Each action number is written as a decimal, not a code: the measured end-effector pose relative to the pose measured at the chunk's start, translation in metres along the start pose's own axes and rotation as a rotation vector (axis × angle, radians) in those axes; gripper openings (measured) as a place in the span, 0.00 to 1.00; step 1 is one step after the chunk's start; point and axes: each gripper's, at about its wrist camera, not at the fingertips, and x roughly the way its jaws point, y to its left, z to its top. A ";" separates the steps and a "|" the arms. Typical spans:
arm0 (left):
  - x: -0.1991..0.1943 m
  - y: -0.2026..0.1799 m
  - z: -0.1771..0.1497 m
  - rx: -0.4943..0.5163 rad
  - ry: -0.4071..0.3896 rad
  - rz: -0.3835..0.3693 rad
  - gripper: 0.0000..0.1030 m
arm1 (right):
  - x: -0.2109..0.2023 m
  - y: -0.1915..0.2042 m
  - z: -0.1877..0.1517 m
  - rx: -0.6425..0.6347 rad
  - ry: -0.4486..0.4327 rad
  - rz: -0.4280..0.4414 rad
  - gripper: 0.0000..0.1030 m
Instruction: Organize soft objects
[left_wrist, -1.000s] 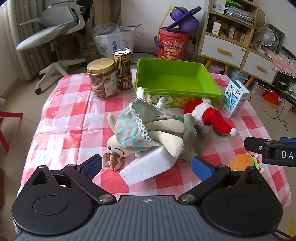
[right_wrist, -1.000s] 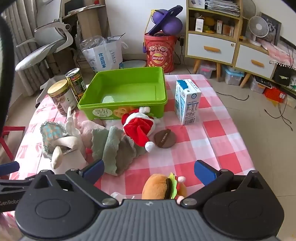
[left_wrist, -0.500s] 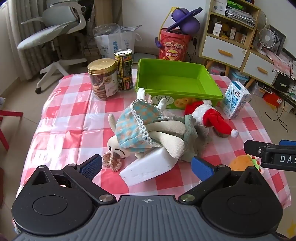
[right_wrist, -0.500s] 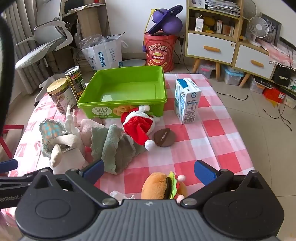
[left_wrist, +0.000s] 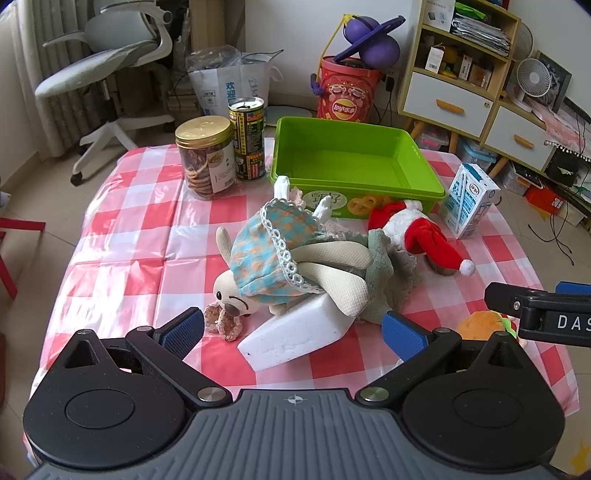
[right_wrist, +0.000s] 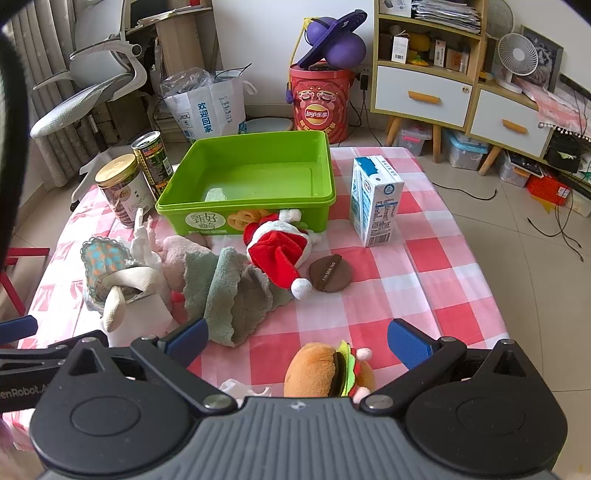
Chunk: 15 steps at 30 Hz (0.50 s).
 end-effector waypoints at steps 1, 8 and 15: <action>0.000 0.000 0.000 -0.001 -0.001 0.000 0.95 | 0.000 0.000 0.000 0.000 0.001 0.001 0.78; 0.000 0.001 0.001 -0.004 -0.001 0.000 0.95 | -0.001 0.001 0.000 0.000 0.001 0.002 0.78; -0.001 0.001 0.001 -0.012 -0.005 0.000 0.95 | -0.001 0.001 0.000 -0.002 0.003 0.003 0.78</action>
